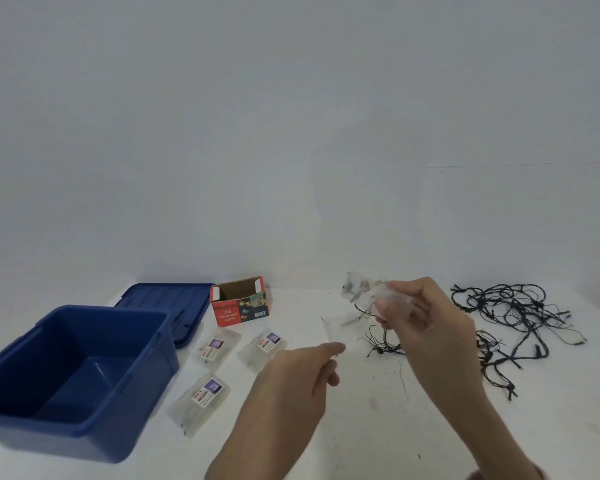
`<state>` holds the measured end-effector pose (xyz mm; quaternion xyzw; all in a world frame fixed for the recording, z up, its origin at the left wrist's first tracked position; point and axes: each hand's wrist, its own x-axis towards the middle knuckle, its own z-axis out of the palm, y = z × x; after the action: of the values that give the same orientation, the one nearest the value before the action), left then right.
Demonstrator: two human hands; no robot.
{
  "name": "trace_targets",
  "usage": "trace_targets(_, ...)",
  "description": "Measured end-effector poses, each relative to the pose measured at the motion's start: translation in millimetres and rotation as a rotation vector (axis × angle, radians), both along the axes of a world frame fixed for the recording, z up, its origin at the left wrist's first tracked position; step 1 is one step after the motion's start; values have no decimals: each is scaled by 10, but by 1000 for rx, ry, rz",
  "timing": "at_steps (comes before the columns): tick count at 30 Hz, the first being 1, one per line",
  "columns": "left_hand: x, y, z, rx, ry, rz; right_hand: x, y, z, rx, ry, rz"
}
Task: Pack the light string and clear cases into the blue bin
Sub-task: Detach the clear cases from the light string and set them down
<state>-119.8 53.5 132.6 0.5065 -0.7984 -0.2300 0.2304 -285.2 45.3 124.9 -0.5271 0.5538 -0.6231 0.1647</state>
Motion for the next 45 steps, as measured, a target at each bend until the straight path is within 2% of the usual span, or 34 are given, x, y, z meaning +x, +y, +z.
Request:
trace_targets(3,-10,20,143,-108,-234,41,39,-3,-70,-7,309,-75)
trace_targets(6,-12,43,235,-147,-403,70,37,-6,-73,8,365,-63)
trace_targets(10,67,66,365,-216,-476,84,-1,-8,-49,4,409,-52)
trace_targets(13,127,38,417,-297,-444,92,-37,-25,-39,10,472,-36)
trace_targets(16,153,-44,462,-513,-396,-32,-63,-28,-22,46,540,60)
trace_targets(19,166,-193,479,-688,-330,-86,-90,8,-9,225,490,290)
trace_targets(22,202,-378,437,-714,-253,-73,-115,75,57,333,176,643)
trace_targets(23,209,-423,398,-656,-194,-63,-131,98,85,343,56,730)
trace_targets(25,193,-468,273,-412,25,-30,-164,115,111,331,-119,825)
trace_targets(27,165,-475,114,-173,259,7,-169,108,98,291,-246,865)
trace_targets(29,117,-431,-12,-31,392,29,-146,81,50,246,-403,886)
trace_targets(32,3,-300,-141,146,590,109,-78,29,-57,193,-638,785)
trace_targets(35,-135,-153,-207,153,731,180,42,26,-114,138,-728,638)
trace_targets(38,-208,-82,-201,174,776,229,144,60,-119,88,-694,481)
trace_targets(42,-229,-115,-158,401,920,276,178,66,-163,23,-435,267)
trace_targets(45,-218,-132,-112,654,1042,204,201,60,-253,-18,-120,101)
